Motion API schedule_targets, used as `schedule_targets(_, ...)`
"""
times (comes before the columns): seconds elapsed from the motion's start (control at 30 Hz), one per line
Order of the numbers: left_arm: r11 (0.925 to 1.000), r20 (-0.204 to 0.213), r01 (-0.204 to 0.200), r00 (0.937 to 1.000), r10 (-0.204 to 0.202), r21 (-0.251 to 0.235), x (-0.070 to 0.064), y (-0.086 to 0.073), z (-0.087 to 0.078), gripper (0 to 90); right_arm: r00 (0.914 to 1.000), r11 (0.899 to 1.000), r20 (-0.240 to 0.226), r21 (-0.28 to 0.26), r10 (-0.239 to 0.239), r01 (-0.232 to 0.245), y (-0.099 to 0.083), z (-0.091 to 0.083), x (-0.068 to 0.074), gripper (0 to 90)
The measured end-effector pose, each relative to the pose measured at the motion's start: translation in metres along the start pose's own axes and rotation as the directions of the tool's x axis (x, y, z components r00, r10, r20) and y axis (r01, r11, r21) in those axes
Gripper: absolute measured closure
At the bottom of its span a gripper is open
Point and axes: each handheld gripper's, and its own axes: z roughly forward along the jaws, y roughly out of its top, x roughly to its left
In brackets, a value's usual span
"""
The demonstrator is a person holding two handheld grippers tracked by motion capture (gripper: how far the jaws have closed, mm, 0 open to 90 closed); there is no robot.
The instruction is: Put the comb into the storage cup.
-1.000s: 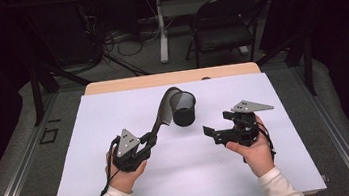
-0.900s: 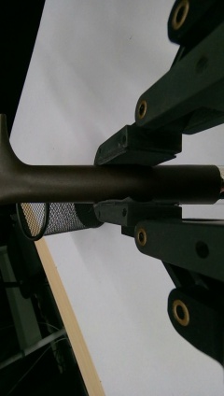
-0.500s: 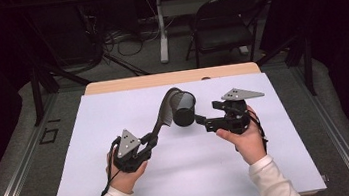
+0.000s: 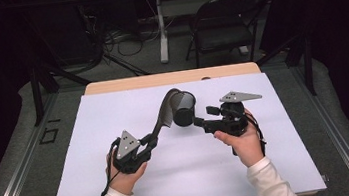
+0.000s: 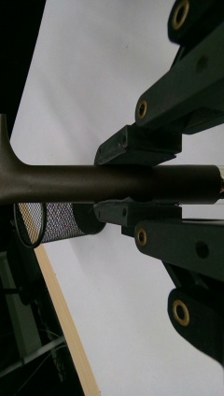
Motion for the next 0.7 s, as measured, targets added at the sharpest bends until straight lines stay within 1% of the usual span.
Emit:
schedule_targets(0.03,1.0,-0.001,-0.001,1.0,0.001,-0.002,0.0001,-0.0001,-0.0005,72.6,0.9999,1.0,-0.01,0.004,0.009,-0.009,-0.0011,0.0018,0.0003,29.7)
schedule_targets(0.13,1.0,-0.004,-0.001,1.0,0.001,-0.003,0.0,-0.0004,-0.0006,72.6,0.9999,1.0,-0.013,-0.002,0.01,-0.01,-0.0019,0.0022,0.0003,31.1)
schedule_targets(0.17,1.0,-0.004,-0.007,1.0,0.007,0.002,-0.0006,-0.0008,-0.0004,72.6,0.9998,1.0,-0.015,-0.006,0.014,-0.014,-0.0022,0.0026,-0.0001,31.2)
schedule_targets(0.2,1.0,-0.004,-0.007,1.0,0.007,0.002,-0.0006,-0.0008,-0.0004,72.6,0.9996,1.0,-0.015,-0.008,0.025,-0.025,-0.0026,0.0027,-0.0007,31.4)
schedule_targets(0.27,0.9999,-0.004,-0.01,0.9999,0.01,0.002,-0.0023,-0.0017,0.0005,72.6,0.9988,0.999,-0.018,-0.011,0.045,-0.045,-0.0033,0.0028,-0.0022,34.6)
schedule_targets(0.33,0.9999,-0.006,-0.013,0.9999,0.013,0.001,-0.0027,-0.0019,0.0006,72.6,0.998,0.998,-0.033,-0.014,0.054,-0.055,-0.0045,0.0037,-0.0031,35.2)
schedule_targets(0.47,0.9998,-0.009,-0.018,0.9998,0.018,0.002,-0.0041,-0.003,0.0014,72.6,0.9976,0.998,-0.04,-0.009,0.056,-0.057,-0.0051,0.0046,-0.0018,35.8)
schedule_targets(0.5,0.9998,-0.008,-0.019,0.9998,0.019,0.003,-0.0048,-0.0037,0.0016,72.6,0.9962,0.997,-0.051,-0.008,0.071,-0.071,-0.005,0.0046,-0.001,35.8)
schedule_targets(0.53,0.9998,-0.008,-0.019,0.9998,0.019,0.003,-0.0048,-0.0037,0.0016,72.6,0.9962,0.997,-0.051,-0.008,0.071,-0.071,-0.005,0.0046,-0.001,35.8)
schedule_targets(0.57,0.9997,-0.012,-0.025,0.9996,0.025,0.005,-0.0055,-0.0041,0.0013,72.6,0.9943,0.996,-0.063,-0.02,0.086,-0.088,-0.0052,0.0044,-0.0001,35.7)
schedule_targets(0.6,0.9997,-0.012,-0.025,0.9996,0.025,0.005,-0.0055,-0.0041,0.0013,72.6,0.9943,0.996,-0.063,-0.02,0.086,-0.088,-0.0052,0.0044,-0.0001,35.7)
schedule_targets(0.63,0.9996,-0.012,-0.029,0.9995,0.029,0.003,-0.0064,-0.0044,0.0015,72.6,0.9922,0.995,-0.079,-0.03,0.097,-0.1,-0.0052,0.0042,-0.0001,35.7)
schedule_targets(0.67,0.9996,-0.012,-0.029,0.9995,0.029,0.003,-0.0064,-0.0044,0.0015,72.6,0.9922,0.995,-0.079,-0.03,0.097,-0.1,-0.0052,0.0042,-0.0001,35.7)
schedule_targets(0.7,0.9996,-0.01,-0.029,0.9995,0.029,0.006,-0.0074,-0.0049,0.002,72.6,0.9897,0.993,-0.087,-0.03,0.114,-0.117,-0.0053,0.0039,-0.0003,35.6)
